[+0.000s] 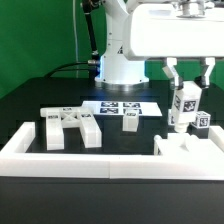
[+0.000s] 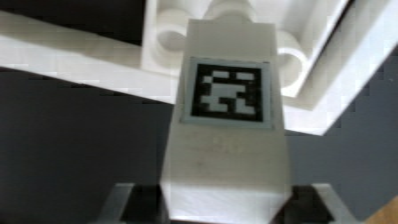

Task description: Assemble chair

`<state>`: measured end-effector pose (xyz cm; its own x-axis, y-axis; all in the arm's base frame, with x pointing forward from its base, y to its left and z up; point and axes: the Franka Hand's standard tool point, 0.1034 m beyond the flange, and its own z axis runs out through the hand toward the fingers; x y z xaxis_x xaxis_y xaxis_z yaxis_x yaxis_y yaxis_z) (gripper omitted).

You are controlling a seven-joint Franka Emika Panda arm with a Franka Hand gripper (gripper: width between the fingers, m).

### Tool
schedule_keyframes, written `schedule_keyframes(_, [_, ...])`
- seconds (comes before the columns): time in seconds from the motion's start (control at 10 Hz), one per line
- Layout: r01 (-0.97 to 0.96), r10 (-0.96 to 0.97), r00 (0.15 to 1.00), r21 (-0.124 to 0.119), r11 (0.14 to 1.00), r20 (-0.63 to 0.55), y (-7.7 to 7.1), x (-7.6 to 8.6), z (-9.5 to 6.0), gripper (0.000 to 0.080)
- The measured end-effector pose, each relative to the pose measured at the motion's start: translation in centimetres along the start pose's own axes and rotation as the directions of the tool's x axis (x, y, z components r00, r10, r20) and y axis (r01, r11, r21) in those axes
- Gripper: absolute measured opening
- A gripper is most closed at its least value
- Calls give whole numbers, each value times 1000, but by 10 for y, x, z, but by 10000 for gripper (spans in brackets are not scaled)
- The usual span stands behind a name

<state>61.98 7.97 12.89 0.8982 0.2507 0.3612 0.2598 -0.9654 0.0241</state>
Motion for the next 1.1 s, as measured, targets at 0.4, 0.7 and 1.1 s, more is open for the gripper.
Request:
schedule_keyframes(0.4, [13,-13,1000,8,1000,-2,-7,6,1,288])
schedule_keyframes(0.7, [25,-25,998,0,1000,-55,-7,26,4,288])
schedule_keyframes(1.1, [38,-40,991,-21,999,-127,-9,23,10,288])
